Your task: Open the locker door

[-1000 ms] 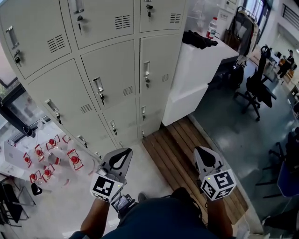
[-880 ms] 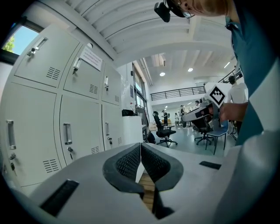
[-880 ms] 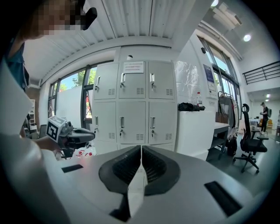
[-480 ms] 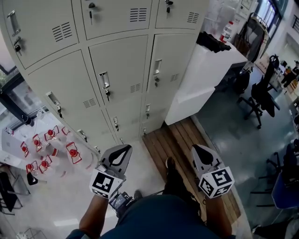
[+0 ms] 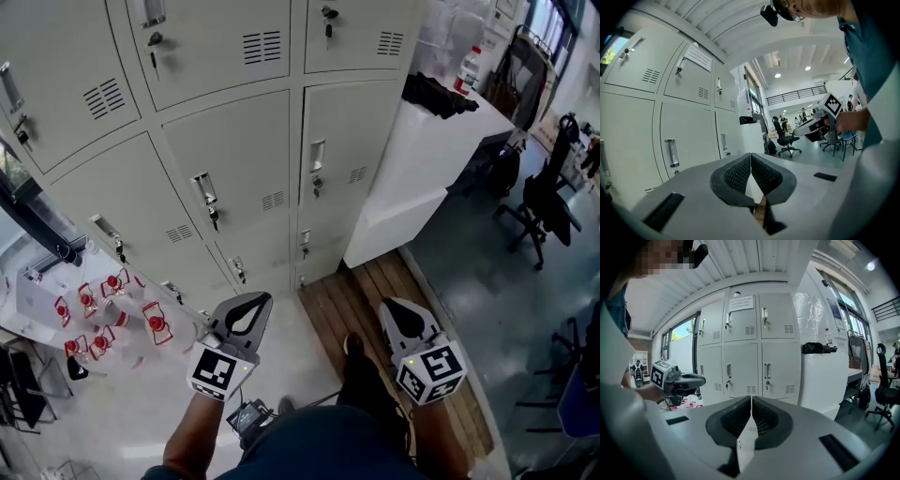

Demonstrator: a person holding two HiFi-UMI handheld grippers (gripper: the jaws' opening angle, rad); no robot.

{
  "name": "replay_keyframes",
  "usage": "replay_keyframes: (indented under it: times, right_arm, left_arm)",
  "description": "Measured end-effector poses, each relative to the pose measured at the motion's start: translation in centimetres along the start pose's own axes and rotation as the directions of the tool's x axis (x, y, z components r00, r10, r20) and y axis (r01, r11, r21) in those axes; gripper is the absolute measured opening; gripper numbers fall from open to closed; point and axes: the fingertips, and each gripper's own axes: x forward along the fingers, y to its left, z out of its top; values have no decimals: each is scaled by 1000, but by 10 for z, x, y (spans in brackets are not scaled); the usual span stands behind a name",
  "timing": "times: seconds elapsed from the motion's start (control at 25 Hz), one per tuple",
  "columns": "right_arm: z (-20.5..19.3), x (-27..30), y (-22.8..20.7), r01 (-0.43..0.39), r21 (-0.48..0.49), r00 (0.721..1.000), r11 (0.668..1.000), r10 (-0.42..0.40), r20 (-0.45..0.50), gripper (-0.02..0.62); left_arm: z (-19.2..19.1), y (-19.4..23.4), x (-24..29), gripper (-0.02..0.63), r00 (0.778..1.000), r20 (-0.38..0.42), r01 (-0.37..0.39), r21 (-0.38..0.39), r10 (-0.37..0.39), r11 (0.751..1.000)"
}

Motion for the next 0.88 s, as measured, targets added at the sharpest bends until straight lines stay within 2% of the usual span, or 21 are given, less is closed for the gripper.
replay_keyframes:
  times: [0.44, 0.88]
  right_arm:
    - [-27, 9, -56, 77, 62, 996, 995, -73, -57, 38]
    - [-52, 30, -101, 97, 106, 991, 990, -86, -102, 37]
  left_arm:
    - [-11, 39, 89, 18, 1000, -15, 11, 44, -11, 999]
    - [-32, 60, 175, 18, 998, -52, 25, 53, -23, 998]
